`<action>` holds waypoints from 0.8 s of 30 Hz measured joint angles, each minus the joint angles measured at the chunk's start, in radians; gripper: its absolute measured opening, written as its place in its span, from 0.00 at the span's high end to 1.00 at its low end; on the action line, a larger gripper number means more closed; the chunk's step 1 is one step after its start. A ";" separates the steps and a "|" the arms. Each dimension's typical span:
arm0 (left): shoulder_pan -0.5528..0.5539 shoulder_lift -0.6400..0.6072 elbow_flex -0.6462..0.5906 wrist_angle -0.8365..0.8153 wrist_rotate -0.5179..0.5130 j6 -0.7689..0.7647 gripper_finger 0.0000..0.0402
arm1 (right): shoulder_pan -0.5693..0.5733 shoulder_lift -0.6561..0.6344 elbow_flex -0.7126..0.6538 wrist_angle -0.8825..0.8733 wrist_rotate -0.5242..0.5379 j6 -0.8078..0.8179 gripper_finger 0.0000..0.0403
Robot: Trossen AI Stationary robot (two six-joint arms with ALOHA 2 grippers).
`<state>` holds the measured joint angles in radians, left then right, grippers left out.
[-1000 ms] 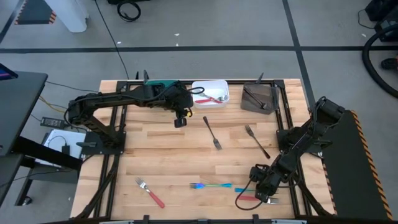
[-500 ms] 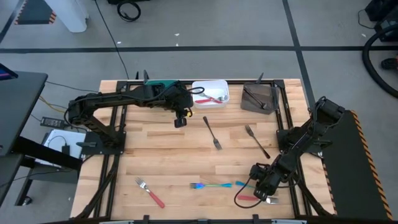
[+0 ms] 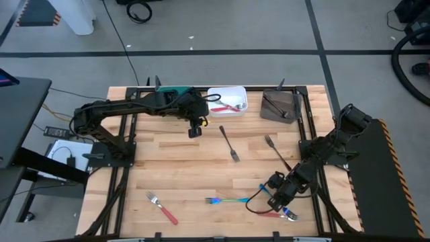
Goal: Sort silverware by color (type)
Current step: Put the iridescent blue fork into the green bin
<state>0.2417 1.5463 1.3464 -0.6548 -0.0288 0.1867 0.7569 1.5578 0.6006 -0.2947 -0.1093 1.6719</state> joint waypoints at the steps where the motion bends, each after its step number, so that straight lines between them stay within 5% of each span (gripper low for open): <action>1: 0.000 0.000 0.000 0.000 0.000 0.000 0.70 | -0.003 0.000 0.000 0.000 0.001 -0.007 0.96; 11: 0.000 0.000 0.000 0.000 0.000 0.007 0.70 | -0.009 -0.010 -0.006 0.027 0.041 -0.047 0.97; 24: 0.000 0.000 0.000 0.000 0.000 -0.019 0.70 | -0.025 -0.161 -0.019 0.003 0.373 -0.149 0.98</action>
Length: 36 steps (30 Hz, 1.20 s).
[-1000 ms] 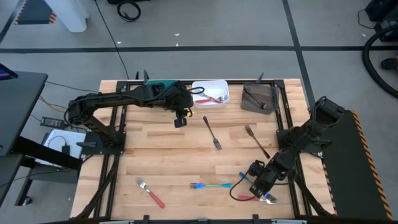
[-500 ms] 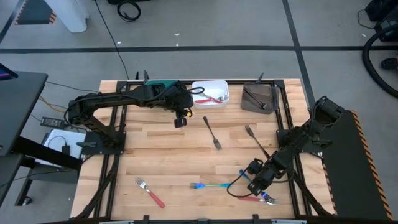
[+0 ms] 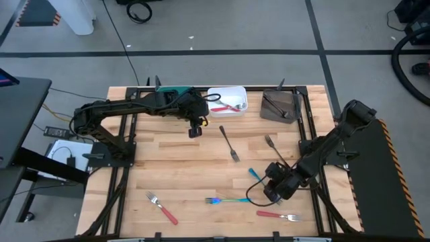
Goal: Sort silverware by color (type)
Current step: Put the iridescent blue fork into the green bin
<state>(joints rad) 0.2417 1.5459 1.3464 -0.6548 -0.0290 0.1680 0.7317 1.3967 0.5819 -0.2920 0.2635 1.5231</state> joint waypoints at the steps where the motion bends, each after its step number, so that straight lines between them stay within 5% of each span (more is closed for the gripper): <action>1: 0.000 0.000 0.000 0.000 0.000 0.000 0.70 | -0.007 -0.013 0.001 0.000 0.011 -0.017 0.98; 22: 0.003 0.114 0.000 0.085 0.005 0.044 0.70 | -0.337 -0.243 0.007 0.062 0.317 -0.768 1.00; 29: 0.008 0.153 0.002 0.245 0.172 0.112 0.70 | -0.484 -0.330 0.007 0.214 0.332 -1.162 1.00; 36: 0.015 0.158 0.000 0.437 0.212 0.076 0.70 | -0.570 -0.417 0.007 0.424 0.313 -1.535 1.00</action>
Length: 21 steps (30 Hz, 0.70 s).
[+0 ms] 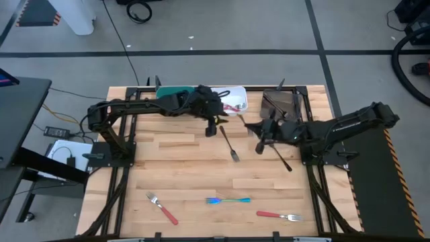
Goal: Sort silverware by color (type)
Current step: Put the iridescent blue fork into the green bin
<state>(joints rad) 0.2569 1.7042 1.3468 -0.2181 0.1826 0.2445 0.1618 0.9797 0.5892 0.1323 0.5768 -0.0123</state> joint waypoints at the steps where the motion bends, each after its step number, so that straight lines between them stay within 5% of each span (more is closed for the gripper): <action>1: 0.000 0.000 0.000 0.032 0.014 -0.005 0.70 | -0.006 -0.011 0.000 0.024 -0.010 -0.029 1.00; 6: -0.004 0.000 0.000 0.228 0.045 -0.099 0.70 | -0.017 -0.050 0.000 0.060 -0.027 -0.070 1.00; 11: -0.005 0.000 0.000 0.363 0.182 -0.103 0.70 | -0.023 -0.030 0.000 0.062 -0.027 -0.101 1.00; 21: -0.009 0.000 0.000 0.385 0.191 -0.103 0.70 | -0.055 0.010 0.000 0.140 -0.092 -0.148 1.00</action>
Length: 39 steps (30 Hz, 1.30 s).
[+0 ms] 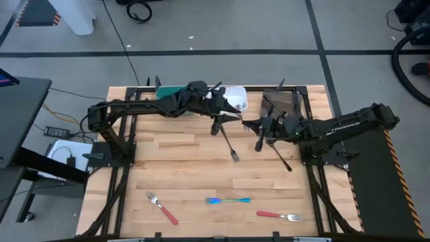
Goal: Sort silverware by color (type)
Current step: Put the iridescent blue fork into the green bin
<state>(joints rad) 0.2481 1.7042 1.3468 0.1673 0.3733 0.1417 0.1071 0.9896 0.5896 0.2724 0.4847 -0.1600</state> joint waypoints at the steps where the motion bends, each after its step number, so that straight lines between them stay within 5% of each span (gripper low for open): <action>1: 0.000 0.000 0.000 0.000 0.000 0.000 0.70 | -0.006 0.000 0.000 -0.001 0.000 -0.001 1.00; 17: 0.001 0.000 0.000 0.027 0.000 0.001 0.71 | -0.104 0.073 0.000 0.056 -0.095 -0.022 1.00; 27: 0.018 0.000 0.000 0.014 -0.003 0.005 0.97 | -0.104 0.071 0.000 0.056 -0.096 -0.052 1.00; 39: 0.018 0.000 0.000 -0.015 -0.015 0.025 0.99 | -0.118 0.098 0.001 0.057 -0.095 -0.051 0.90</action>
<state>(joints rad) 0.2665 1.7042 1.3468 0.1521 0.3580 0.1670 -0.0111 1.0879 0.5907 0.3298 0.3892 -0.2114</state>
